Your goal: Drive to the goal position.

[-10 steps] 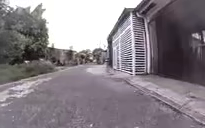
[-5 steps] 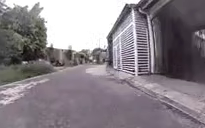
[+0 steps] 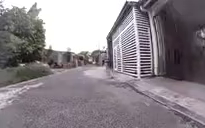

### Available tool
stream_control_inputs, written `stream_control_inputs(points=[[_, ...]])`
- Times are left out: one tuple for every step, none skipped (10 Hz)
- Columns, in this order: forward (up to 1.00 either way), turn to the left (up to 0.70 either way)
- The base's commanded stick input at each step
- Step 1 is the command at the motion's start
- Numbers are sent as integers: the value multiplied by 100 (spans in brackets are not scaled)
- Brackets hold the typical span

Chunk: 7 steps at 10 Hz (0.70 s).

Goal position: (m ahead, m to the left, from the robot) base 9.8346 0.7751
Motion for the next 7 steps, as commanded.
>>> stream_control_inputs(points=[[70, 0], [70, 0], [70, 0], [70, 0], [70, 0], [70, 0], [70, 0]])
